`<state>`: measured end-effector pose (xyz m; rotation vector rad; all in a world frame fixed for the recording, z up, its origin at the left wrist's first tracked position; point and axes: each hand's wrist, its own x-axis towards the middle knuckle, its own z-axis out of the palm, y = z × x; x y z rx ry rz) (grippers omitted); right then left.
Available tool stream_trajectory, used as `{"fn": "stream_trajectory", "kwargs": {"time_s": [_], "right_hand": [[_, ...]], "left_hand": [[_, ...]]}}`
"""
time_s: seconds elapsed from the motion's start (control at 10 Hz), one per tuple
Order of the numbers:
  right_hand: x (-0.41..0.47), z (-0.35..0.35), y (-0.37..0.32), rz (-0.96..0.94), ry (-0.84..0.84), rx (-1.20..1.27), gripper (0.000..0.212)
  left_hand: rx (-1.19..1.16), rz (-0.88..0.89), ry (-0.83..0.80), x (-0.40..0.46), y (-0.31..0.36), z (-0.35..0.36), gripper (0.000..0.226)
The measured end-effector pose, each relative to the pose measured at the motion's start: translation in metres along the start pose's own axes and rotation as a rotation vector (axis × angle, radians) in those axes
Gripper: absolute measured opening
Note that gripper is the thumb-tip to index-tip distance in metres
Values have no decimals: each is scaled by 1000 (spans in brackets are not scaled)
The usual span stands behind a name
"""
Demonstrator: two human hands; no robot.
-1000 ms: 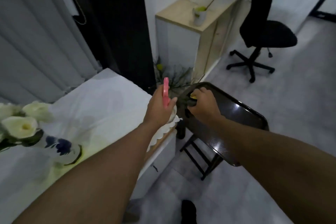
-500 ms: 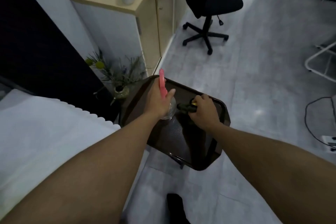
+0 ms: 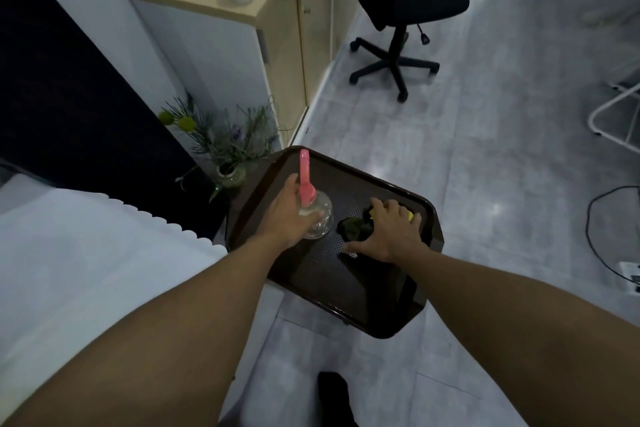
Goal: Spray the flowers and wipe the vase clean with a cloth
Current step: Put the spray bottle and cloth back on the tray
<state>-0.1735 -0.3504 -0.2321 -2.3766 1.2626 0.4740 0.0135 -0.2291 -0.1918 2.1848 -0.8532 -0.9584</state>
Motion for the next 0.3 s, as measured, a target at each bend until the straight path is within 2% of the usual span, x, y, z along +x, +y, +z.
{"fn": "stream_trajectory", "kwargs": {"time_s": [0.1, 0.2, 0.3], "right_hand": [[-4, -12, -7, -35, 13, -39, 133], [-13, -27, -18, -119, 103, -41, 121], [-26, -51, -37, -201, 280, 29, 90]], "left_hand": [[98, -119, -86, -12, -12, -15, 115], [207, -104, -100, -26, -23, -35, 116], [330, -84, -46, -42, -22, -53, 95]]}}
